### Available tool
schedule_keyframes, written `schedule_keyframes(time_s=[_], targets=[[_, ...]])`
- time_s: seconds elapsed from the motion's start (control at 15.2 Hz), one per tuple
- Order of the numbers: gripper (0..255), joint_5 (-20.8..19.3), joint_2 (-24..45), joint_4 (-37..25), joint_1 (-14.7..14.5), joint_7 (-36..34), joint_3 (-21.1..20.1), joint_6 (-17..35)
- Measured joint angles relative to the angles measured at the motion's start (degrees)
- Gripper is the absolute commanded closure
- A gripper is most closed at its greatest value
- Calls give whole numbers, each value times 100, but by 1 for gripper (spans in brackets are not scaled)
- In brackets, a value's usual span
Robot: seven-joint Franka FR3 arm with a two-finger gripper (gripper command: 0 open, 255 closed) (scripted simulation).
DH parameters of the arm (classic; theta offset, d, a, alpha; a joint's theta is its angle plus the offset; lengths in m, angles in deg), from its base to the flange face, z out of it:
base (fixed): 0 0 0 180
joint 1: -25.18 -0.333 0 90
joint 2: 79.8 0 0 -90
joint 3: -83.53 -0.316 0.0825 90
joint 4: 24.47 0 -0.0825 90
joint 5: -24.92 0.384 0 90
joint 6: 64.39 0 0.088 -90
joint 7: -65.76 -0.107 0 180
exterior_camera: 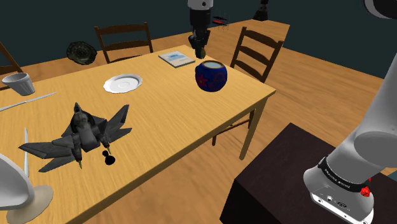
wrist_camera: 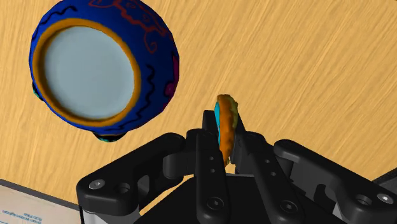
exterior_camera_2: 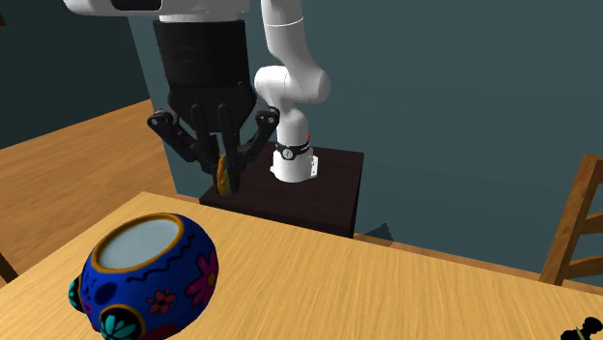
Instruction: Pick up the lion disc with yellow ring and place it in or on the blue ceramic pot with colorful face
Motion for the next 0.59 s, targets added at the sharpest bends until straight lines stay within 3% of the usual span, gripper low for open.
schedule_keyframes(time_s=[0.59], targets=[[255, -57, 517, -709, 583, 986, 366, -179]])
